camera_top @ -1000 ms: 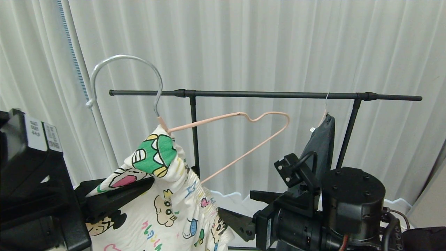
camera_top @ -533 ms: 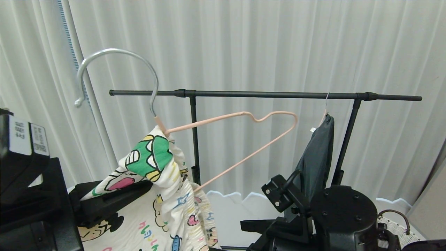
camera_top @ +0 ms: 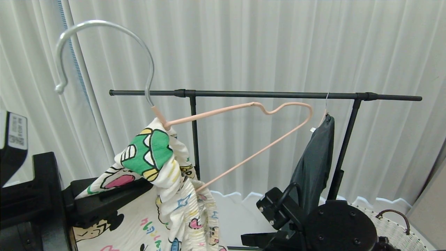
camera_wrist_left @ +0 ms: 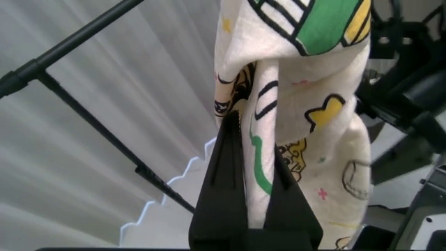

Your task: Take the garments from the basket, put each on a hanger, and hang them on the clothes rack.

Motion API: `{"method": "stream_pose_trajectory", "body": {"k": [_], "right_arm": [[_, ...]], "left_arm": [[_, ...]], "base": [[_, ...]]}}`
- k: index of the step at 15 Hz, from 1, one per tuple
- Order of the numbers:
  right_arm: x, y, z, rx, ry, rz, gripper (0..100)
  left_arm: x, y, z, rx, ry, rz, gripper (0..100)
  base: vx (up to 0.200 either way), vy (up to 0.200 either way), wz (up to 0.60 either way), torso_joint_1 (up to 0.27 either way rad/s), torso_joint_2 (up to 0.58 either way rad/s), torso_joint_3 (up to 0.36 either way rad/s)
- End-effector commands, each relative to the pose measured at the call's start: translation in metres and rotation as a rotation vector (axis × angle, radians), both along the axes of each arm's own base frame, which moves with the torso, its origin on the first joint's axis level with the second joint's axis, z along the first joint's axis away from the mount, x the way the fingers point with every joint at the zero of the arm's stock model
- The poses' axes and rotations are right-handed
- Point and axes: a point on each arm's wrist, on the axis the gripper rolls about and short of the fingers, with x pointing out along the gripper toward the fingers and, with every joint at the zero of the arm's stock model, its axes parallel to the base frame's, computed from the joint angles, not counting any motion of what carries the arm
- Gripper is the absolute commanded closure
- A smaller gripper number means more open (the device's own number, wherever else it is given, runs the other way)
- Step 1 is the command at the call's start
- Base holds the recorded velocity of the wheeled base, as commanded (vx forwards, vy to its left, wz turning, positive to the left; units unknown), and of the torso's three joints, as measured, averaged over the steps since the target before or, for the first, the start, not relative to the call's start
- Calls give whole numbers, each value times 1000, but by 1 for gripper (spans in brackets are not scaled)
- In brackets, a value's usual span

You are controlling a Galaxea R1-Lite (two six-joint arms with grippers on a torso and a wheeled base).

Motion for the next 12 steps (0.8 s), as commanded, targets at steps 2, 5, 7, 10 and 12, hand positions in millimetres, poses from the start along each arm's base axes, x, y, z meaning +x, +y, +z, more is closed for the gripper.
{"method": "stream_pose_trajectory", "body": {"k": [2,5,7,10,12], "right_arm": [[5,5,7,27,-19,-30,0],[7,8,6,16,-39,-79,0],[8,9,1,-6,-52,-120,0],[7,8,-1,-17,-57,-129,0],[14,4,-1,-32,-71,-166,100]], "left_arm": [[0,-2,-1,3,4,-11,100],[0,-2,-1,3,3,-10,100],[-1,-1,-1,2,2,-8,100],[-1,-1,-1,2,3,-5,100],[-1,1,-6,13,13,9,100]], "base": [[0,0,0,0,0,0],[0,0,0,0,0,0],[0,0,0,0,0,0],[0,0,0,0,0,0],[0,0,0,0,0,0]]}}
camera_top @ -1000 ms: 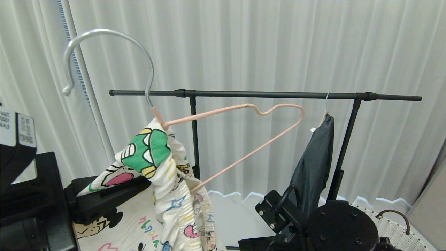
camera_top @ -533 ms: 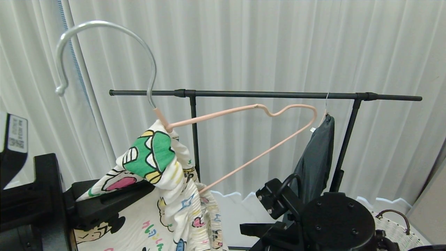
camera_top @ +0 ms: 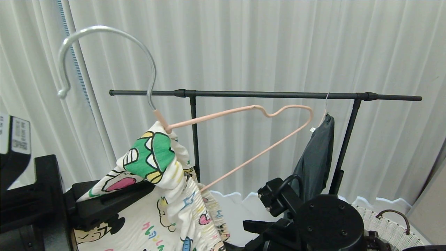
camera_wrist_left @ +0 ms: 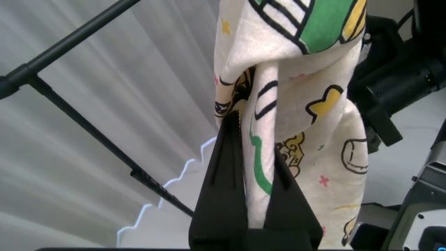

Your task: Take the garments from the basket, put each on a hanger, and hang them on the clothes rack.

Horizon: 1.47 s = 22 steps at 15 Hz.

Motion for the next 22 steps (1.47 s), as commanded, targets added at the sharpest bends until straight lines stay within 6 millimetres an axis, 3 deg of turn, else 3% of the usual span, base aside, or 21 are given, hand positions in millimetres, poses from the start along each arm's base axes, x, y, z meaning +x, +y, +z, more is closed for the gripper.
{"method": "stream_pose_trajectory", "body": {"k": [1,6,9,13,17,18,22], "right_arm": [[11,-9,-4,-35,-14,-58,100],[68,-66,-3,-158,-135,-286,100],[89,-83,2,-184,-218,-346,100],[84,-81,10,-175,-270,-307,100],[49,-68,22,-161,-280,-104,100],[40,-64,23,-167,-279,-66,0],[20,-58,29,-146,-346,154,0]], "left_arm": [[0,5,-11,25,19,37,100],[-15,24,-47,74,68,73,100],[-19,27,-62,88,119,81,100],[-19,28,-78,137,161,94,100],[-13,25,-74,138,167,158,100],[-13,25,-75,136,171,160,100],[-13,24,-71,111,154,158,100]], "base": [[0,0,0,0,0,0],[0,0,0,0,0,0],[0,0,0,0,0,0],[0,0,0,0,0,0],[0,0,0,0,0,0],[0,0,0,0,0,0],[0,0,0,0,0,0]]}}
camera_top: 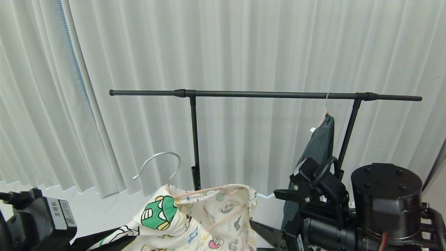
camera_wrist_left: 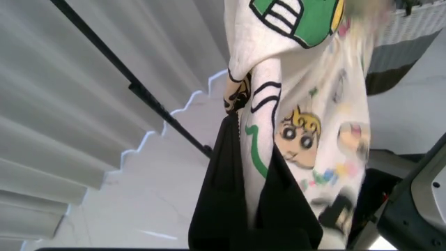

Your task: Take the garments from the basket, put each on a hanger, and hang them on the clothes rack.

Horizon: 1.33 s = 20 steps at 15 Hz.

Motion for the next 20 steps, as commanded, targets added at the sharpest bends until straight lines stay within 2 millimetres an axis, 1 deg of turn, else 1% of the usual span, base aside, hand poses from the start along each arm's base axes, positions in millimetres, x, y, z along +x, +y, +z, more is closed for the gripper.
{"method": "stream_pose_trajectory", "body": {"k": [1,4,6,9,11,13,15,16,18,20], "right_arm": [[-2,-2,6,-4,-53,88,0],[10,1,4,-84,-187,211,0],[11,7,-1,-129,-245,289,0],[-3,13,-11,-189,-268,471,0],[-13,17,-14,-205,-252,544,0],[-16,21,-11,-221,-244,570,0],[-15,25,-3,-235,-221,587,0],[-14,27,1,-234,-212,600,0],[-14,28,4,-259,-185,610,0],[-13,28,2,-270,-171,610,0]], "left_arm": [[0,-1,0,-1,-2,-9,100],[-6,-6,0,-10,3,-101,100],[-10,-10,-3,-1,16,-181,100],[-14,-15,-8,23,34,-245,100],[-14,-17,-8,27,37,-256,100],[-16,-18,-10,65,10,-303,100],[-12,-24,-16,128,12,-326,100],[-9,-28,-14,132,16,-327,100],[-7,-32,-11,129,13,-332,100],[-7,-33,-7,116,-3,-336,100]], "base": [[0,0,0,0,0,0],[0,0,0,0,0,0],[0,0,0,0,0,0],[0,0,0,0,0,0],[0,0,0,0,0,0],[0,0,0,0,0,0],[0,0,0,0,0,0],[0,0,0,0,0,0],[0,0,0,0,0,0],[0,0,0,0,0,0]]}}
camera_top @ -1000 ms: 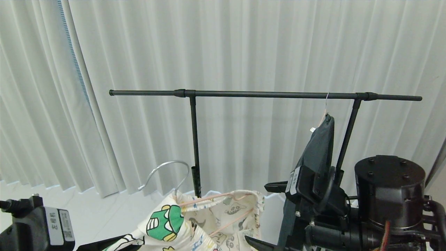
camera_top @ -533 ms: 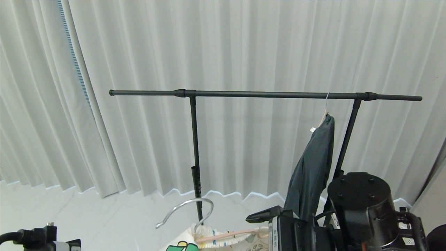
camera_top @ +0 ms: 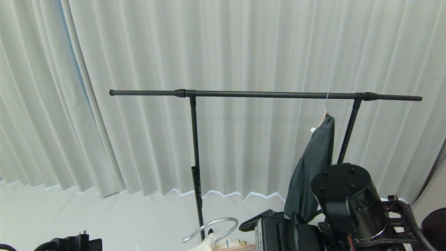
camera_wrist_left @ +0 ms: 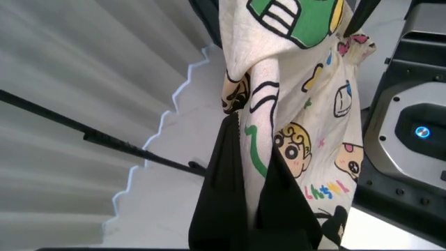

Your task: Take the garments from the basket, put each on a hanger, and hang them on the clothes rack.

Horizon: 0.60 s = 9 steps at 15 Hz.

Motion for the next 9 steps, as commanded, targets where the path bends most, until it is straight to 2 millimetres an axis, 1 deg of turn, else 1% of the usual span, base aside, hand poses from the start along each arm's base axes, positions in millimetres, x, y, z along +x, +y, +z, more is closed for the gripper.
{"method": "stream_pose_trajectory", "body": {"k": [1,4,5,7,9], "right_arm": [[1,2,-1,-6,4,-1,0],[3,2,-4,-14,9,-10,0],[3,2,-4,-15,8,-12,100],[6,0,-5,-20,9,-24,100],[13,-1,-7,-27,7,-51,100]], "left_arm": [[0,-2,1,-1,-1,-12,100],[-1,-4,2,-11,-8,-27,100],[-2,-4,2,-12,-8,-32,100],[-2,-5,6,-23,-16,-38,100],[-3,-6,8,-30,-20,-50,100]], "base": [[0,0,0,0,0,0],[0,0,0,0,0,0],[0,0,0,0,0,0],[0,0,0,0,0,0],[0,0,0,0,0,0]]}}
